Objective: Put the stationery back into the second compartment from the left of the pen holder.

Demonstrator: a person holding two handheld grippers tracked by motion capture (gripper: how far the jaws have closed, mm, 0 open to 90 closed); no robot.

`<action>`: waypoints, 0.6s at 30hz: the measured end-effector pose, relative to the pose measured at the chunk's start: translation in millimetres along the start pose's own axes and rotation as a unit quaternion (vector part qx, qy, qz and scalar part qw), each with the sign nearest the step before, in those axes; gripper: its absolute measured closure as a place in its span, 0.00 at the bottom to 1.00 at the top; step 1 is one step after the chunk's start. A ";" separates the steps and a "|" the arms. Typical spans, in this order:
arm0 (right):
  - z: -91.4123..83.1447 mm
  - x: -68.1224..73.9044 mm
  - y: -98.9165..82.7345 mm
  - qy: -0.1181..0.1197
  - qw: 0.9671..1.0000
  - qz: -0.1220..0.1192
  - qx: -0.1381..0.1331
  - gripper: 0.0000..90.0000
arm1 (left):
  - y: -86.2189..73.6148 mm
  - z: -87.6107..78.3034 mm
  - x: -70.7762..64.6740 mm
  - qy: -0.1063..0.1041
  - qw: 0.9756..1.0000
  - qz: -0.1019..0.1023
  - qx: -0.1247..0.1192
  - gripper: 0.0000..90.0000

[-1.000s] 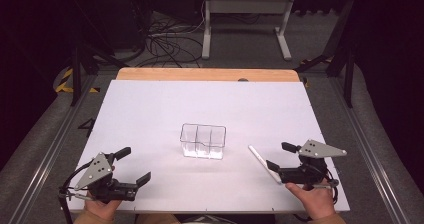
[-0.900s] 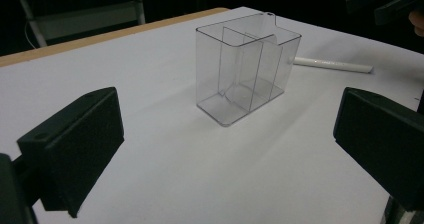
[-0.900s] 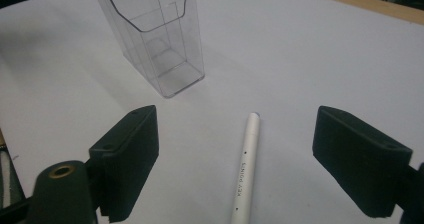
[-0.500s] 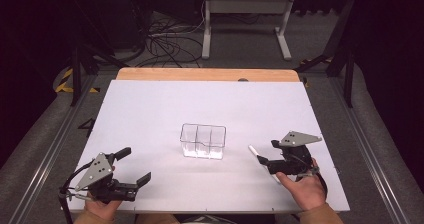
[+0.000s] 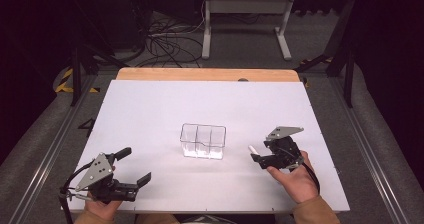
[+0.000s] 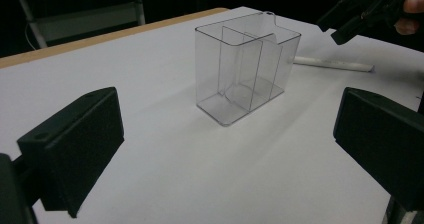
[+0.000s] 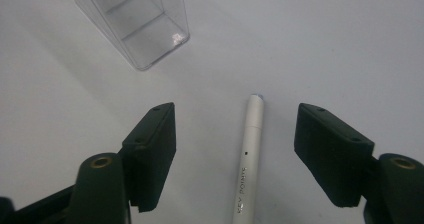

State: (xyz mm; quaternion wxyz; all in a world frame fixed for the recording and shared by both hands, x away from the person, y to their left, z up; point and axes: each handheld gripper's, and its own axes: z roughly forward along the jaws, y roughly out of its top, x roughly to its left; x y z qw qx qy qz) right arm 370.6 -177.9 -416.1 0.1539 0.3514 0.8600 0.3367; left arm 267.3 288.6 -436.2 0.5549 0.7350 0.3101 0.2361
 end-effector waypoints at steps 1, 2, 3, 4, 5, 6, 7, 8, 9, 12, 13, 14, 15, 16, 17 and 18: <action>0.9 0.3 0.6 -0.002 1.000 -0.002 0.002 0.39 | -0.1 0.1 -0.1 0.000 1.000 -0.002 0.000 0.01; 1.8 0.6 1.1 -0.003 1.000 -0.002 0.002 0.39 | -0.2 0.1 0.1 0.000 1.000 -0.002 0.000 0.01; 2.3 0.9 1.6 -0.005 1.000 -0.006 0.004 0.39 | -0.2 0.1 0.3 0.000 1.000 -0.002 0.000 0.01; 2.7 1.4 1.9 -0.007 1.000 -0.008 0.004 0.39 | -0.3 0.3 0.5 0.000 1.000 -0.002 0.000 0.01; 3.0 1.9 2.1 -0.011 1.000 -0.009 0.005 0.39 | -0.4 0.5 0.5 0.000 1.000 -0.002 0.000 0.01; 3.1 2.0 2.3 -0.013 1.000 -0.009 0.004 0.39 | -0.4 0.4 0.5 0.001 1.000 -0.002 0.000 0.01; 3.1 2.5 2.3 -0.016 1.000 -0.010 0.002 0.39 | -0.3 0.1 0.6 0.001 1.000 -0.001 0.000 0.01; 3.0 2.6 2.3 -0.019 1.000 -0.009 0.003 0.40 | -0.2 -0.1 0.4 0.001 1.000 -0.003 0.000 0.01; 3.3 2.0 2.4 -0.015 1.000 -0.007 0.011 0.40 | -0.2 -0.1 0.4 0.001 1.000 -0.002 0.000 0.01; 5.6 2.4 2.7 -0.019 1.000 -0.009 0.021 0.40 | -0.4 0.0 0.4 0.001 1.000 -0.004 0.000 0.01; 6.5 2.7 3.0 -0.019 0.999 -0.009 0.025 0.41 | -0.4 0.0 0.4 0.001 1.000 -0.004 0.000 0.01; 7.3 2.9 3.2 -0.019 0.999 -0.010 0.030 0.42 | -0.4 0.0 0.5 0.001 1.000 -0.004 0.000 0.01; 7.9 2.7 3.4 -0.021 0.999 -0.010 0.033 0.42 | -0.4 -0.1 0.7 0.001 1.000 -0.003 0.000 0.01; 8.7 2.6 3.6 -0.022 0.999 -0.006 0.035 0.42 | -0.5 0.0 0.8 0.001 1.000 -0.004 0.000 0.01; 9.6 1.9 3.8 -0.020 0.999 -0.005 0.041 0.42 | -0.6 0.0 0.9 0.001 1.000 -0.004 0.000 0.01; 10.3 1.2 3.9 -0.020 0.999 -0.002 0.046 0.42 | -0.6 0.2 0.8 0.002 1.000 -0.004 0.000 0.01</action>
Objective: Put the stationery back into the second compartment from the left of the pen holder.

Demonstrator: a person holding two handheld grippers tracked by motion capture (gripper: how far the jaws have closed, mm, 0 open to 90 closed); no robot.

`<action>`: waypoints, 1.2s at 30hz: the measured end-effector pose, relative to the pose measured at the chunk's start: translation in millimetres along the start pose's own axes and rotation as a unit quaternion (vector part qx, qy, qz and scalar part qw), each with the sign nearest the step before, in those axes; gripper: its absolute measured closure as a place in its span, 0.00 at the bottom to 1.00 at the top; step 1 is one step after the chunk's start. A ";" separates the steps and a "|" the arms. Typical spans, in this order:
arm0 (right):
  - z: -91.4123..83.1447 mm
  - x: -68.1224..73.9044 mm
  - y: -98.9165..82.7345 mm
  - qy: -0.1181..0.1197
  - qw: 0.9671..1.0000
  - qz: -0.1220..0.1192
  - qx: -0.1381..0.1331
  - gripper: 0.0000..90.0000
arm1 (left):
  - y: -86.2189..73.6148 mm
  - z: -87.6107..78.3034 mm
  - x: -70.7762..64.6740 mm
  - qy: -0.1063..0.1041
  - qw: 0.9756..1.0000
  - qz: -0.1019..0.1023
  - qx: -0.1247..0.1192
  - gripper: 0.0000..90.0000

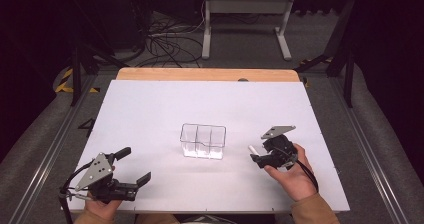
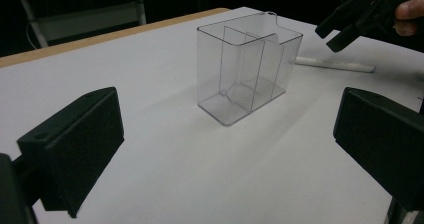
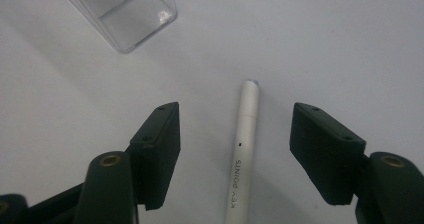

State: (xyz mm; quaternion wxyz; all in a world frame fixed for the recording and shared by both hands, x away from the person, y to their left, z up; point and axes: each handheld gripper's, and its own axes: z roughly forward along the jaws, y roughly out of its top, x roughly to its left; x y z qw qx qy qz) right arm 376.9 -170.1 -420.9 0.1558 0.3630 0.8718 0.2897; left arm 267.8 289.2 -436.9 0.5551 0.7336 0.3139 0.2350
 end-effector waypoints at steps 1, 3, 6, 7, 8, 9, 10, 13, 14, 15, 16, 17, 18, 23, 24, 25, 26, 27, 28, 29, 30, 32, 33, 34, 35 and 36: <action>0.6 -0.5 0.1 0.000 1.000 0.004 0.004 0.44 | 0.0 0.1 0.0 0.000 1.000 0.000 0.000 0.01; 2.3 -1.0 0.4 0.004 1.000 0.013 0.018 0.46 | 0.0 0.3 0.0 0.001 1.000 0.001 0.000 0.01; 6.0 -0.7 1.2 -0.001 0.999 0.017 0.038 0.49 | 0.0 0.2 0.0 0.000 1.000 0.001 0.000 0.01; 7.2 0.1 1.6 -0.003 0.999 0.019 0.044 0.50 | 0.0 0.2 -0.1 0.001 1.000 0.002 0.000 0.01; 8.2 0.5 1.9 -0.004 0.999 0.019 0.049 0.52 | 0.0 0.2 -0.1 0.001 1.000 0.002 0.001 0.01; 9.3 0.9 2.3 -0.004 0.998 0.020 0.054 0.53 | -0.1 0.3 -0.1 0.001 1.000 0.002 0.001 0.01; 10.2 1.1 2.7 -0.005 0.998 0.022 0.058 0.54 | -0.2 0.4 -0.1 0.000 1.000 0.002 0.001 0.01; 13.3 1.1 4.1 -0.013 0.997 0.023 0.076 0.57 | -0.5 0.8 0.1 -0.002 1.000 0.002 0.003 0.01; 14.3 1.2 4.6 -0.015 0.996 0.025 0.080 0.58 | -0.5 1.0 0.3 -0.001 1.000 0.003 0.003 0.01; 15.0 1.1 5.1 -0.017 0.996 0.026 0.084 0.58 | -0.6 1.1 0.3 -0.001 1.000 0.002 0.003 0.01; 16.0 1.1 5.5 -0.018 0.996 0.026 0.088 0.59 | -0.7 1.2 0.0 -0.002 1.000 0.001 0.003 0.01; 17.2 1.5 6.0 -0.021 0.995 0.027 0.094 0.60 | -0.7 1.3 0.0 -0.002 1.000 0.001 0.003 0.01; 18.3 1.9 6.4 -0.022 0.994 0.027 0.100 0.61 | -0.7 1.2 0.0 -0.002 1.000 0.001 0.003 0.01; 24.6 2.4 8.2 -0.027 0.991 0.037 0.126 0.63 | -0.8 1.5 -0.2 -0.003 1.000 0.000 0.003 0.01; 25.7 2.4 8.6 -0.027 0.990 0.038 0.130 0.64 | -0.8 1.6 -0.2 -0.003 1.000 0.000 0.003 0.01; 26.5 2.7 9.1 -0.030 0.990 0.040 0.134 0.66 | -0.9 1.7 -0.3 -0.004 1.000 0.000 0.002 0.01; 27.2 2.7 9.5 -0.031 0.989 0.041 0.138 0.67 | -0.8 1.6 -0.3 -0.004 1.000 0.000 0.002 0.01; 27.5 2.9 10.1 -0.035 0.989 0.042 0.141 0.70 | -0.8 1.6 -0.3 -0.004 1.000 0.000 0.002 0.01; 27.7 3.3 10.7 -0.038 0.988 0.042 0.143 0.72 | -0.7 1.5 -0.3 -0.004 1.000 0.000 0.003 0.01; 27.9 3.6 11.4 -0.039 0.988 0.042 0.145 0.73 | -0.8 1.7 -0.3 -0.004 1.000 0.000 0.002 0.01; 27.9 3.8 12.1 -0.041 0.987 0.042 0.147 0.74 | -0.9 1.8 -0.3 -0.004 1.000 0.000 0.002 0.01; 28.8 4.2 13.2 -0.042 0.987 0.042 0.152 0.74 | -1.1 2.1 -0.5 -0.006 1.000 0.000 0.004 0.01; 29.5 4.4 13.6 -0.044 0.986 0.043 0.154 0.75 | -1.1 2.4 -0.6 -0.007 1.000 0.001 0.004 0.01; 30.3 4.3 13.8 -0.045 0.986 0.043 0.157 0.76 | -1.2 2.5 -0.6 -0.008 1.000 0.001 0.004 0.01; 31.1 4.3 13.8 -0.047 0.985 0.044 0.160 0.77 | -1.0 2.5 -0.7 -0.008 1.000 0.002 0.006 0.01; 32.0 4.0 13.8 -0.047 0.985 0.044 0.163 0.79 | -0.9 2.5 -0.7 -0.009 1.000 0.003 0.006 0.01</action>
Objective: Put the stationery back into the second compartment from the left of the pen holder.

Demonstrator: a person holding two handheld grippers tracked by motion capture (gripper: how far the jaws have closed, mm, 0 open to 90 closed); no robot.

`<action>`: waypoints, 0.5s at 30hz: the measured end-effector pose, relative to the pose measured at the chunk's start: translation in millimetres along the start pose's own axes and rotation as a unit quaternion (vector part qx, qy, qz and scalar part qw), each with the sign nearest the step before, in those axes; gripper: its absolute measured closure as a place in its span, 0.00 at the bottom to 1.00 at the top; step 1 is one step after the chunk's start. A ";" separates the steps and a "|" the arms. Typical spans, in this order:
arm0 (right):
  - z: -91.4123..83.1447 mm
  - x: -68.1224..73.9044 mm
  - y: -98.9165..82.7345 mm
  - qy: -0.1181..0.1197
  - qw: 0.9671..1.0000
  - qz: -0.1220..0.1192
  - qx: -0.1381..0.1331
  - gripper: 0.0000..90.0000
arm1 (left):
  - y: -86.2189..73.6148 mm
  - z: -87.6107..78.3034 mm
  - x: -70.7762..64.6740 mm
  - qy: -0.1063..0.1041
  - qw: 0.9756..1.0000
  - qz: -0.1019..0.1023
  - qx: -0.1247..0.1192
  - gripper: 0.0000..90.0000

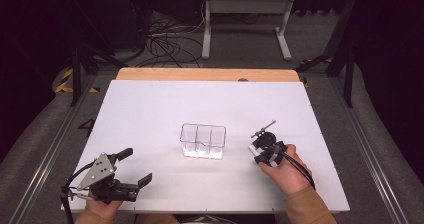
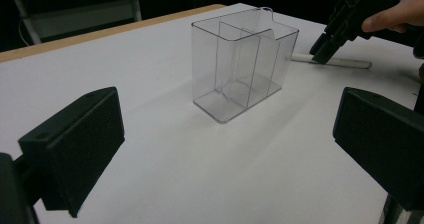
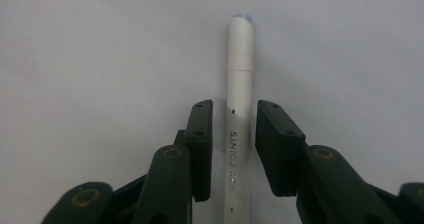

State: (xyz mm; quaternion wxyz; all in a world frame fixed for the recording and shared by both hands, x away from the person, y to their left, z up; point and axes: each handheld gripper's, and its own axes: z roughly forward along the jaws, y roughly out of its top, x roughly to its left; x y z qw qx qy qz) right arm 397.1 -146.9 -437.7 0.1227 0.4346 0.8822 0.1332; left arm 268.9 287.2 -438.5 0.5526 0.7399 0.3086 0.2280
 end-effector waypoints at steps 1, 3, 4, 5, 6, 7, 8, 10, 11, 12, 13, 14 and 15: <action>0.4 0.1 0.2 -0.002 1.000 0.000 0.002 0.81 | 0.0 0.0 -0.1 0.000 1.000 0.000 0.000 0.01; 0.4 0.3 0.4 -0.004 1.000 0.003 0.004 0.83 | -0.1 0.1 -0.1 0.000 1.000 0.000 -0.002 0.01; 0.6 0.2 0.5 -0.005 1.000 0.004 0.005 0.84 | -0.1 0.2 0.0 0.001 1.000 -0.001 -0.001 0.01; 0.8 0.3 0.7 -0.009 1.000 0.008 0.007 0.86 | -0.2 0.2 0.0 0.000 1.000 -0.001 -0.001 0.01; 1.2 0.2 0.7 -0.010 1.000 0.008 0.008 0.87 | -0.1 0.1 0.1 0.000 1.000 -0.001 0.000 0.01; 1.7 0.2 0.7 -0.012 1.000 0.008 0.009 0.87 | -0.1 0.0 0.0 0.000 1.000 -0.001 0.000 0.01; 1.8 0.3 0.8 -0.012 1.000 0.009 0.009 0.87 | -0.1 0.1 -0.1 0.000 1.000 -0.001 -0.002 0.01; 1.8 0.4 0.8 -0.012 1.000 0.011 0.010 0.88 | -0.1 0.1 -0.3 0.000 1.000 0.000 -0.003 0.01; 1.9 0.5 0.8 -0.013 1.000 0.012 0.010 0.88 | -0.1 0.1 -0.3 0.000 1.000 -0.001 -0.003 0.01; 1.9 0.5 0.8 -0.013 1.000 0.013 0.010 0.88 | -0.1 0.1 -0.3 0.001 1.000 -0.001 -0.003 0.01; 2.0 0.2 0.8 -0.013 1.000 0.012 0.009 0.88 | -0.1 0.0 -0.2 0.000 1.000 -0.001 -0.002 0.01; 2.0 0.1 0.8 -0.014 1.000 0.014 0.009 0.88 | -0.1 0.0 -0.2 0.000 1.000 -0.001 -0.002 0.01; 1.9 -0.1 0.7 -0.013 1.000 0.015 0.009 0.88 | -0.1 0.0 -0.3 0.000 1.000 -0.001 -0.003 0.01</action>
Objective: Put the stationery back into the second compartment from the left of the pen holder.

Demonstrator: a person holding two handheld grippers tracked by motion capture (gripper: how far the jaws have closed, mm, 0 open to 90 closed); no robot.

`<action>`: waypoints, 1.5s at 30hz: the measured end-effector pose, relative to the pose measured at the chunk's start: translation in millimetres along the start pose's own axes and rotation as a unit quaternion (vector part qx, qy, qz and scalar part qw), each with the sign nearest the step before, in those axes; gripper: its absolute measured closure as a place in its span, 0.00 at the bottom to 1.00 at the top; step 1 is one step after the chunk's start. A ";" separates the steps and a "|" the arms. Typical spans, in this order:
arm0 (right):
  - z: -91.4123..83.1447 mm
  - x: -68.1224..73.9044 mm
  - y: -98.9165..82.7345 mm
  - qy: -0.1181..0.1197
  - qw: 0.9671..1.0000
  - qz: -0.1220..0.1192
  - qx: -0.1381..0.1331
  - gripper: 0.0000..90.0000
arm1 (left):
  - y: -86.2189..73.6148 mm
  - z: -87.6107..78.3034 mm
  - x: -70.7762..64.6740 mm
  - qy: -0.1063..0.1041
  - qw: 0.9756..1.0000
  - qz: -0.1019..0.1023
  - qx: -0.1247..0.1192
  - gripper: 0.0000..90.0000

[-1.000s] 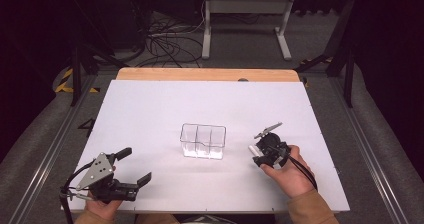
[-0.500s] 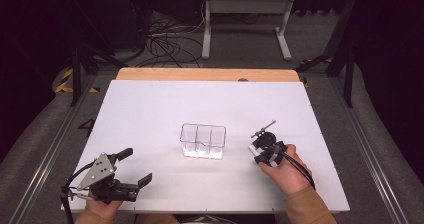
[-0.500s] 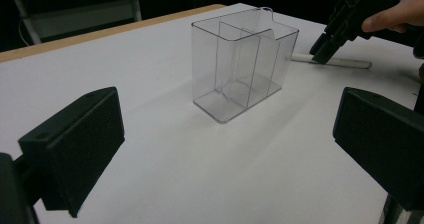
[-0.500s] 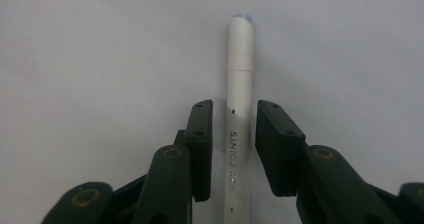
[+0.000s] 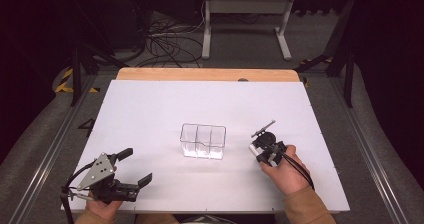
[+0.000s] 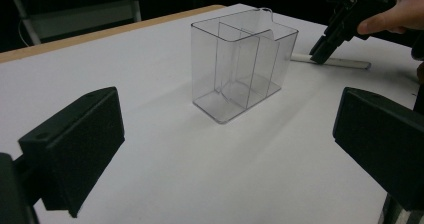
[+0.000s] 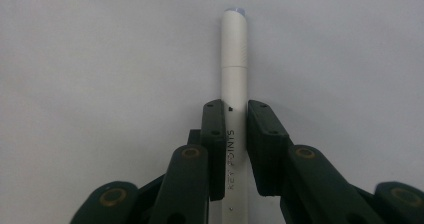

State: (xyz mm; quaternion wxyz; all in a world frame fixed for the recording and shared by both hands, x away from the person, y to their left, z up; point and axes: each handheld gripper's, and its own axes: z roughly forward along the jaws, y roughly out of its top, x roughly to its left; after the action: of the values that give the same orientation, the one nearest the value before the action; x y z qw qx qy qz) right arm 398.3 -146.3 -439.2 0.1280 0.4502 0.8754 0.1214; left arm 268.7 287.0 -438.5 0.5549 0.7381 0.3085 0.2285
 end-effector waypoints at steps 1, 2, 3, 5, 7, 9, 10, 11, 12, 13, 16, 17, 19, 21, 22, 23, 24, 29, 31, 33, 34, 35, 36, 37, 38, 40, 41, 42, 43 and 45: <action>-0.1 0.1 -0.1 0.000 1.000 0.001 0.000 0.88 | 0.0 0.1 -0.1 0.000 1.000 0.000 0.000 0.01; -0.4 0.2 -0.2 -0.001 1.000 0.003 0.000 0.88 | 0.0 0.1 -0.1 0.000 1.000 0.000 0.000 0.01; -0.8 0.0 -0.4 0.001 1.000 0.002 -0.001 0.88 | 0.0 0.1 -0.1 0.001 1.000 0.000 0.000 0.01; -2.5 0.0 -0.9 0.001 1.000 0.001 -0.008 0.88 | 0.0 -0.1 0.1 0.000 1.000 0.000 0.000 0.01; -6.4 -0.4 -1.6 0.004 1.000 -0.001 -0.022 0.88 | 0.0 -0.2 0.2 0.001 1.000 -0.001 0.000 0.01; -11.1 -1.1 -2.7 0.010 0.999 -0.003 -0.039 0.88 | -0.1 -0.3 0.1 0.000 1.000 -0.001 -0.001 0.01; -13.5 -1.5 -3.4 0.011 0.999 -0.002 -0.047 0.88 | 0.0 -0.4 0.0 0.000 1.000 -0.001 -0.001 0.01; -15.9 -2.2 -4.1 0.010 0.998 -0.003 -0.056 0.88 | 0.0 -0.4 0.0 0.000 1.000 -0.001 -0.001 0.01; -18.4 -2.9 -4.8 0.010 0.998 -0.003 -0.065 0.88 | -0.1 -0.4 0.0 0.000 1.000 -0.001 -0.001 0.01; -21.0 -3.7 -5.6 0.012 0.997 -0.003 -0.076 0.88 | -0.1 -0.4 0.0 0.000 1.000 -0.001 0.000 0.01; -30.5 -5.5 -8.4 0.021 0.993 -0.004 -0.114 0.88 | -0.1 -0.2 -0.1 0.000 1.000 -0.001 -0.001 0.01; -33.7 -6.0 -9.5 0.023 0.991 -0.006 -0.129 0.88 | -0.1 -0.2 -0.1 0.000 1.000 -0.001 0.000 0.01; -40.1 -7.1 -11.5 0.025 0.987 -0.006 -0.156 0.88 | -0.1 0.1 -0.1 0.001 1.000 0.000 -0.001 0.01; -45.9 -8.0 -13.5 0.027 0.983 -0.007 -0.182 0.88 | -0.1 0.2 -0.2 0.000 1.000 0.000 -0.001 0.01; -48.2 -8.4 -14.4 0.033 0.981 -0.006 -0.194 0.88 | -0.1 0.1 -0.2 0.001 1.000 0.000 -0.001 0.01; -50.6 -8.6 -15.4 0.037 0.978 -0.009 -0.205 0.88 | -0.1 0.2 -0.2 0.001 1.000 0.000 -0.001 0.01; -52.7 -8.3 -16.2 0.038 0.975 -0.010 -0.218 0.88 | -0.1 0.2 -0.2 0.001 1.000 0.000 -0.001 0.01; -63.1 -7.9 -20.6 0.046 0.960 -0.019 -0.274 0.88 | -0.1 0.2 -0.1 0.000 1.000 0.000 -0.001 0.01; -65.8 -8.6 -22.1 0.053 0.954 -0.019 -0.295 0.88 | -0.2 0.1 -0.2 0.000 1.000 -0.001 -0.001 0.01; -67.9 -9.8 -23.6 0.056 0.947 -0.023 -0.317 0.88 | -0.1 -0.1 -0.2 0.000 1.000 -0.001 -0.002 0.01; -68.4 -10.0 -24.1 0.056 0.943 -0.026 -0.328 0.88 | -0.1 -0.1 -0.2 0.000 1.000 -0.001 -0.002 0.01; -69.1 -10.5 -24.4 0.057 0.941 -0.030 -0.333 0.88 | -0.1 -0.1 -0.2 0.000 1.000 -0.001 -0.002 0.01; -69.6 -11.1 -24.7 0.060 0.938 -0.033 -0.340 0.88 | -0.1 -0.1 -0.2 0.000 1.000 -0.001 -0.002 0.01; -70.0 -11.5 -25.0 0.065 0.934 -0.034 -0.350 0.88 | -0.1 -0.2 -0.1 0.000 1.000 -0.001 -0.001 0.01; -70.4 -11.6 -24.9 0.069 0.930 -0.038 -0.358 0.88 | -0.1 -0.2 -0.1 0.000 1.000 -0.001 -0.002 0.01; -71.2 -11.2 -25.3 0.070 0.922 -0.051 -0.377 0.88 | 0.0 -0.3 0.1 0.001 1.000 0.001 -0.002 0.01; -71.5 -11.0 -25.5 0.072 0.917 -0.059 -0.388 0.88 | -0.1 -0.1 -0.2 0.000 1.000 -0.001 -0.002 0.01; -71.7 -11.0 -25.7 0.073 0.912 -0.067 -0.398 0.88 | -0.1 -0.1 -0.3 0.001 1.000 -0.001 -0.002 0.01; -72.1 -10.7 -26.0 0.073 0.909 -0.071 -0.404 0.88 | -0.1 -0.1 -0.3 0.000 1.000 -0.001 -0.002 0.01; -72.6 -10.8 -26.1 0.074 0.902 -0.079 -0.418 0.88 | 0.0 -0.1 -0.4 0.000 1.000 -0.001 -0.002 0.01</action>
State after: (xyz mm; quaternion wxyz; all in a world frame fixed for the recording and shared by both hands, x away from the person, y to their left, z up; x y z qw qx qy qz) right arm 360.4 -176.9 -378.4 0.2480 0.2746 0.7837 0.4989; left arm 268.3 286.9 -438.5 0.5562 0.7369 0.3087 0.2287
